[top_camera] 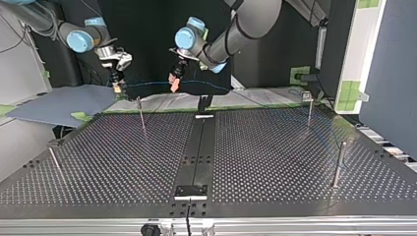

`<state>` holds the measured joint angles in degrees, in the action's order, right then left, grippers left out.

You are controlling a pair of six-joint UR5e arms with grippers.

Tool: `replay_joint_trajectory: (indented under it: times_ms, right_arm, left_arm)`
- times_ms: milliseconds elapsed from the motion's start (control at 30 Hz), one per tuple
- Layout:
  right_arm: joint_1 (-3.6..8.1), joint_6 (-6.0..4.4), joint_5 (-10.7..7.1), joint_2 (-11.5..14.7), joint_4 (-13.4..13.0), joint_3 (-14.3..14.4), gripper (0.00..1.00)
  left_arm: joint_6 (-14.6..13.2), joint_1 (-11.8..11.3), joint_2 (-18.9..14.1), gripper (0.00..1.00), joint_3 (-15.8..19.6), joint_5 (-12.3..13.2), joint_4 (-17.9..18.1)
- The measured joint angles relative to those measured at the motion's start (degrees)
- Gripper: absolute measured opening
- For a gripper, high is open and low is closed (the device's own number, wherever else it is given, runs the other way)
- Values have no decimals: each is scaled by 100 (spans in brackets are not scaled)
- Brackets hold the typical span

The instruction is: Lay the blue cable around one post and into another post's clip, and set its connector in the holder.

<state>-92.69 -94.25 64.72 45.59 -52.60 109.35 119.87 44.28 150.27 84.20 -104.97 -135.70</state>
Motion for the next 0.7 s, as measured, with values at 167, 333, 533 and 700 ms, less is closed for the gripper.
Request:
replay_joint_trajectory:
  times_ms: [167,333,533,700]
  right_arm:
    - [-24,-10,36,171,-25,62,2]
    - [-41,-121,183,198,-57,68,2]
    - [-42,-257,419,196,-55,69,2]
    - [5,-284,690,191,-69,67,2]
  left_arm:
    - [93,-17,276,100,-221,-68,73]
    - [115,-49,372,100,-435,-111,95]
    - [104,-76,379,100,-589,-171,146]
    - [77,-54,378,41,-640,-380,331]
